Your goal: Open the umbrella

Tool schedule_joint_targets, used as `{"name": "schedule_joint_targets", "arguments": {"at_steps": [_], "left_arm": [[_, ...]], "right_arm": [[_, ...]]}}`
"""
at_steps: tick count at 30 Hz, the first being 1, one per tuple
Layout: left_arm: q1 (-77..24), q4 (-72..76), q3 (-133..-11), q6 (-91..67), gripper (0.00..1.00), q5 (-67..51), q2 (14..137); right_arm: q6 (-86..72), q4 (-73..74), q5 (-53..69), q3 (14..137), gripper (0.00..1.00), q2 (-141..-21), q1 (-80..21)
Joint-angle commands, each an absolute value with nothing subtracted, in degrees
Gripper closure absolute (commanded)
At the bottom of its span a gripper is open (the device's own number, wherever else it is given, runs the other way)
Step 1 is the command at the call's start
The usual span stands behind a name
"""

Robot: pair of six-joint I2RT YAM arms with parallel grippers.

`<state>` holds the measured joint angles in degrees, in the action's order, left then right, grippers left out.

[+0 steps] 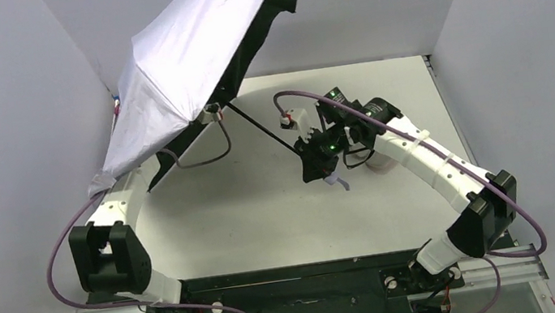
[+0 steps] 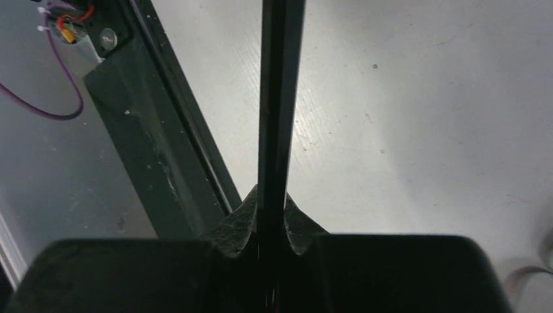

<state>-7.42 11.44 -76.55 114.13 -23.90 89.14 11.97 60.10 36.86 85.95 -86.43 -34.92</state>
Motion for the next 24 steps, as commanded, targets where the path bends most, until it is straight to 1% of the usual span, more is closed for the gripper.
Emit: {"name": "schedule_joint_targets", "arguments": {"at_steps": [1, 3, 5, 6, 8, 10, 15, 19, 20, 22, 24], "left_arm": [[-8.54, 13.92, -71.79, 107.7, 0.14, -20.66, 81.49], [-9.81, 10.85, -69.74, 104.32, 0.1, -22.1, 78.44], [-11.16, 6.14, -68.13, 100.6, 0.01, -23.94, 75.36], [-11.56, 4.3, -67.91, 99.26, 0.02, -25.7, 73.13], [-12.61, -6.56, -67.25, 94.99, 0.03, -28.8, 69.82], [-13.83, -12.77, -65.63, 92.45, 0.03, -31.71, 66.35], [-17.26, -21.34, -57.94, 84.86, 0.03, -38.2, 57.49], [-22.64, -28.45, -53.83, 76.61, 0.03, -38.88, 51.93], [-25.04, -29.28, -53.32, 70.79, 0.03, -38.69, 51.19], [-28.07, -32.64, -53.06, 63.89, 0.03, -39.78, 49.42], [-31.34, -38.43, -53.95, 60.49, 0.03, -42.83, 48.29]], "right_arm": [[6.43, 50.73, 41.39, 82.37, 1.0, -81.39, -35.39], [4.34, 46.09, 41.11, 79.75, 1.0, -81.13, -36.08], [1.51, 40.82, 40.95, 78.15, 1.0, -81.06, -36.64], [-0.41, 37.45, 40.78, 77.7, 1.0, -81.11, -37.04], [-2.93, 32.24, 39.81, 76.34, 1.0, -81.21, -37.78], [-4.89, 27.44, 38.45, 75.04, 1.0, -81.29, -38.4], [-9.07, 16.4, 35.67, 71.28, 1.0, -81.66, -39.41], [-9.52, 12.19, 35.06, 68.9, 1.0, -82.64, -40.32], [-8.27, 11.72, 34.89, 67.46, 1.0, -82.67, -40.46], [-6.59, 9.9, 34.19, 64.87, 1.0, -82.51, -40.81], [-6.24, 7.57, 33.21, 62.42, 1.0, -82.57, -40.93]]}}
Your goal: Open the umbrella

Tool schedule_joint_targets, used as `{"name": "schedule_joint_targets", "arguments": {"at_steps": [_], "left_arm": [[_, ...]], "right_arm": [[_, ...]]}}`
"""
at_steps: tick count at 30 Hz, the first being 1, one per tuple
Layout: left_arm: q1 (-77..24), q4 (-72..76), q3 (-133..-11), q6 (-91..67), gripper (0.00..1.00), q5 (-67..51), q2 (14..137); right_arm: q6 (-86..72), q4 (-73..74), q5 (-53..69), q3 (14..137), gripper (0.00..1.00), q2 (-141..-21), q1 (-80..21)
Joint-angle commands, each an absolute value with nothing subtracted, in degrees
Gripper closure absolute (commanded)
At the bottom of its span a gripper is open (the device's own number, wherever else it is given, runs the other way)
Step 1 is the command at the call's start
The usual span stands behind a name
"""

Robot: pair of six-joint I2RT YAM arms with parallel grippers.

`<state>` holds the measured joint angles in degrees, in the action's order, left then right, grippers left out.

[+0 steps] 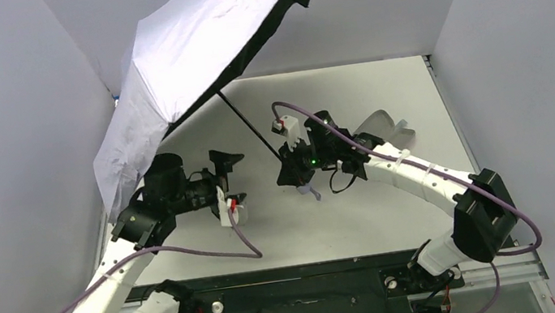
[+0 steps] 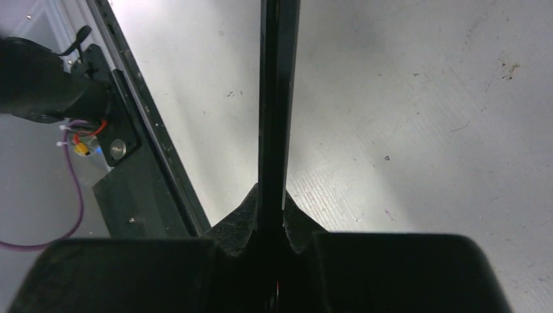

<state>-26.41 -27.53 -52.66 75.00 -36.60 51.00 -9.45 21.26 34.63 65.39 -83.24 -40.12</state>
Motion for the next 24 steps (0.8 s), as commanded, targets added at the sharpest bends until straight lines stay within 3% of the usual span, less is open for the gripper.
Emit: {"name": "schedule_joint_targets", "arguments": {"at_steps": [1, 7, 16, 20, 24], "left_arm": [[-32.54, -40.14, -54.22, 59.73, 0.03, -44.3, 47.41], [-42.5, -43.03, -54.33, 44.88, 0.03, -41.78, 47.17], [-47.75, -45.49, -52.42, 43.48, 0.03, -32.47, 56.05], [-58.33, -40.1, -48.31, 45.58, 0.03, -23.64, 55.26], [-63.42, -38.66, -47.46, 46.92, 0.03, -22.35, 57.7]], "right_arm": [[-6.57, 5.56, 32.49, 61.62, 1.0, -82.63, -40.88], [-8.33, -4.27, 29.3, 55.65, 1.0, -83.81, -40.92], [-6.7, -10.21, 26.51, 50.41, 1.0, -86.96, -41.15], [-6.22, -12.49, 25.82, 47.45, 1.0, -87.18, -41.18], [-5.53, -13.82, 26.22, 44.97, 0.92, -87.09, -41.22]]}}
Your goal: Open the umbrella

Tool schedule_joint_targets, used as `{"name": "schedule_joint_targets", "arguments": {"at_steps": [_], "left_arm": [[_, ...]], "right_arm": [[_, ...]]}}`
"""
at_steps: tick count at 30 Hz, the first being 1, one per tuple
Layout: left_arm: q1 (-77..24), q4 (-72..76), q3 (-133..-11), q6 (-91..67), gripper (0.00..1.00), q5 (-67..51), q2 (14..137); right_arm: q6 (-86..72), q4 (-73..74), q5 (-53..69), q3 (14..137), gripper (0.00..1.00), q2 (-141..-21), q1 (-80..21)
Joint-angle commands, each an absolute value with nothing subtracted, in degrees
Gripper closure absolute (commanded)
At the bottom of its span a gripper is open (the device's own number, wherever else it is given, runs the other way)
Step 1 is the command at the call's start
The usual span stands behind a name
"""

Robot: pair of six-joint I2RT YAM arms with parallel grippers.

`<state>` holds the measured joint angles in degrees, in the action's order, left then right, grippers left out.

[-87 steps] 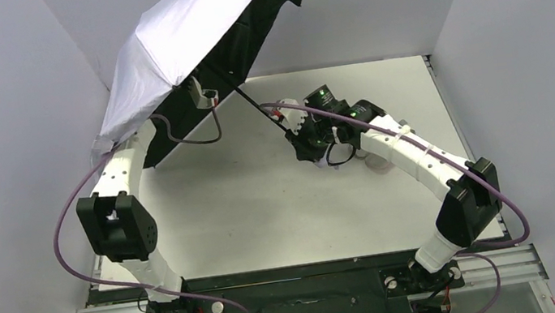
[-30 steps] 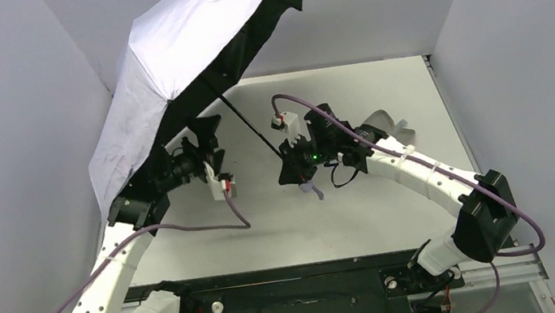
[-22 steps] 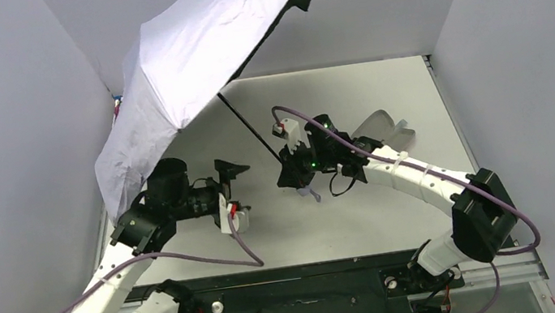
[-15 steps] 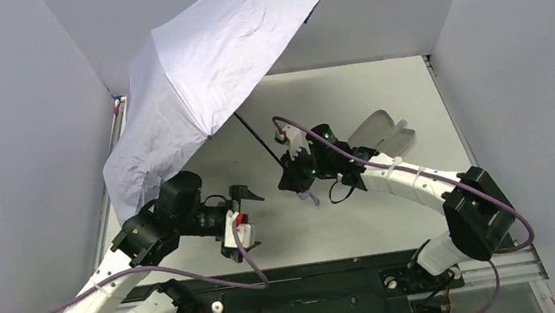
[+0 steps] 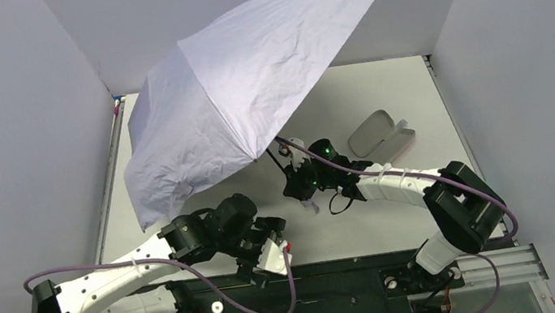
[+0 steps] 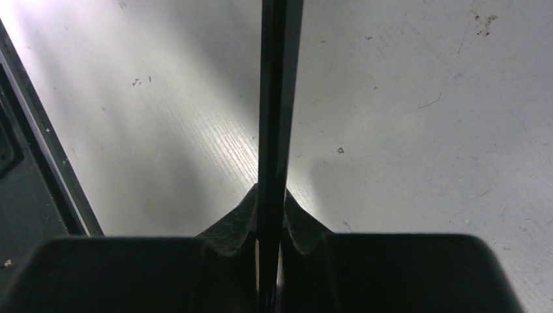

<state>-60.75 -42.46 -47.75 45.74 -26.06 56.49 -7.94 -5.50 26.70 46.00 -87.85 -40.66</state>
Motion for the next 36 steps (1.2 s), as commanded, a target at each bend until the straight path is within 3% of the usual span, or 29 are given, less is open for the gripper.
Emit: {"name": "schedule_joint_targets", "arguments": {"at_steps": [1, 2, 5, 9, 16, 22, 31, 36], "left_arm": [[-63.89, -38.6, -47.77, 46.91, 0.03, -22.56, 57.94], [-64.42, -38.64, -47.88, 46.92, 0.03, -22.65, 58.17], [-64.93, -39.18, -48.06, 48.1, 0.03, -24.27, 57.61], [-65.04, -40.9, -47.95, 51.34, 0.03, -28.75, 53.92], [-68.34, -53.35, -49.76, 65.77, 0.03, -36.31, 45.7], [-73.64, -61.26, -55.79, 68.85, 0.03, -36.91, 43.88], [-85.82, -61.21, -65.13, 60.51, 0.03, -28.93, 47.54], [-84.98, -54.9, -70.85, 51.67, 0.03, -26.38, 47.33]], "right_arm": [[-5.23, -13.98, 26.25, 44.36, 0.84, -87.05, -41.26], [-4.93, -14.06, 26.21, 43.97, 0.8, -86.69, -41.29], [-4.43, -14.42, 25.87, 41.9, 0.51, -85.42, -41.37], [-4.06, -13.15, 25.56, 40.44, 0.41, -82.76, -41.28], [-4.1, -9.0, 24.72, 39.37, 0.3, -75.02, -41.28], [-2.65, -2.29, 22.03, 37.67, 0.25, -63.96, -41.14], [-1.67, 10.36, 15.41, 31.74, 0.22, -45.99, -40.85], [-1.0, 16.62, 9.59, 32.88, 0.21, -37.37, -40.36]]}}
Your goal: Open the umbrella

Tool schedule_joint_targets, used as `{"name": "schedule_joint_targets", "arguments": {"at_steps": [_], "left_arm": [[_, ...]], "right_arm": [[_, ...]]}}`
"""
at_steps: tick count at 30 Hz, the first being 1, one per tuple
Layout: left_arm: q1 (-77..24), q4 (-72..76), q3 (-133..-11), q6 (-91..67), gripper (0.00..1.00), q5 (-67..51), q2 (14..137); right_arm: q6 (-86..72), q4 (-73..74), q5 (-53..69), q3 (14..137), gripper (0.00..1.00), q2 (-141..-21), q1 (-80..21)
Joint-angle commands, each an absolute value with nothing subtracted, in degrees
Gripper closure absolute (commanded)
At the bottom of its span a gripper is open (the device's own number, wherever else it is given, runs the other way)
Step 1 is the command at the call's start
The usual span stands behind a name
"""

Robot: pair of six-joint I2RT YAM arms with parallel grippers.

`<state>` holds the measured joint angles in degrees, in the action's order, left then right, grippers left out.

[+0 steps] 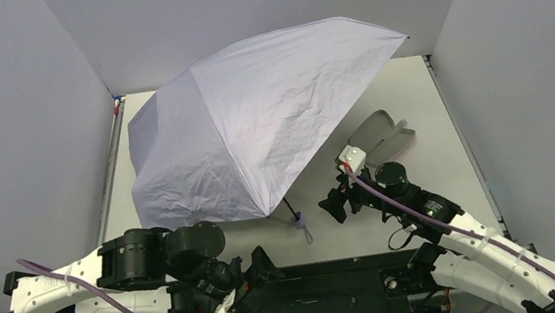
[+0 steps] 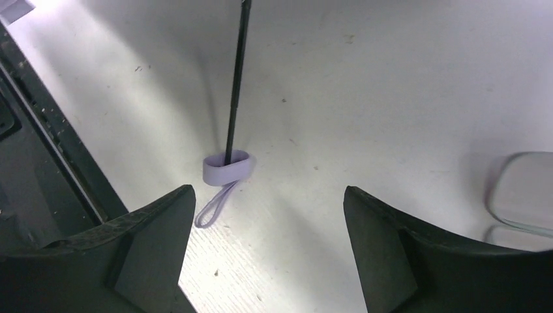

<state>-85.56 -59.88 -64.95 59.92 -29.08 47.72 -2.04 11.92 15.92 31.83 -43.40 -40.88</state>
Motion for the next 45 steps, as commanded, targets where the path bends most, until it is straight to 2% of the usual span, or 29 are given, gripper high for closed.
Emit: {"name": "schedule_joint_targets", "arguments": {"at_steps": [1, 5, 10, 12, 16, 20, 23, 25, 29, 32, 33, 34, 35, 37, 39, 41, 45], "left_arm": [[-83.18, -52.46, -72.53, 48.38, 0.03, -25.76, 47.36], [-73.98, -43.76, -79.29, 37.75, 0.03, -24.62, 49.13], [-55.19, -27.45, -86.76, 21.68, 0.03, -36.17, 52.65], [-49.22, -20.53, -89.44, 10.78, 0.03, -40.4, 53.86], [-44.21, -12.83, -93.26, 1.31, 0.03, -46.63, 55.4], [-40.26, -9.69, -95.42, -6.68, 0.03, -40.63, 55.77], [-30.88, -11.98, -95.85, -13.22, 0.03, -29.31, 55.55], [-23.15, -15.23, -94.68, -17.8, 0.03, -25.71, 54.6], [-9.19, -34.2, -99.81, -19.65, 0.03, -22.16, 58.67], [4.25, -45.96, -104.86, -22.42, 0.03, -27.76, 66.48], [11.57, -46.62, -104.77, -23.82, 0.03, -35.11, 68.13], [14.84, -47.67, -104.39, -26.21, 0.03, -42.18, 71.53], [19.77, -48.44, -104.4, -26.82, 0.03, -43.5, 75.25], [23.51, -55.22, -106.62, -24.15, 0.03, -44.69, 81.24], [24.35, -62.03, -111.84, -16.47, 0.03, -40.02, 86.75], [24.34, -66.83, -117.87, -6.63, 0.03, -32.92, 90.9], [23.2, -68.4, -119.1, 4.4, 0.03, -19.14, 94.64]], "right_arm": [[-0.87, 17.45, 8.88, 34.41, 0.2, -35.54, -40.26], [-0.47, 22.23, 7.28, 40.5, 0.2, -34.63, -35.72], [-0.45, 23.84, 8.23, 45.22, 0.2, -34.45, -30.68], [1.53, 24.59, 8.39, 46.58, 0.2, -34.1, -29.74], [3.22, 26.58, 8.45, 47.44, 0.2, -33.57, -28.79], [2.67, 26.82, 8.67, 48.28, 0.2, -34.07, -27.25], [0.8, 25.73, 7.81, 49.57, 0.2, -35.13, -23.06], [-0.74, 24.77, 7.56, 50.43, 0.19, -36.01, -19.71], [-4.52, 23.01, 7.94, 52.09, 0.17, -37.95, -13.45], [-6.08, 23.84, 6.4, 54.51, 0.16, -41.09, -10.49], [-6.49, 24.44, 5.64, 55.38, 0.16, -41.94, -10.03], [-6.67, 26.04, 5.28, 57.26, 0.16, -44.32, -9.08], [-7.12, 26.78, 4.53, 59.32, 0.16, -46.87, -8.63], [-7.69, 27.93, 5.05, 61.63, 0.15, -49.71, -6.21], [-7.85, 28.02, 6.85, 63.51, 0.15, -52.03, -2.73], [-7.23, 28.73, 7.47, 65.0, 0.15, -54.15, -0.31], [-4.82, 29.75, 8.62, 65.77, 0.15, -57.31, 4.32]]}}
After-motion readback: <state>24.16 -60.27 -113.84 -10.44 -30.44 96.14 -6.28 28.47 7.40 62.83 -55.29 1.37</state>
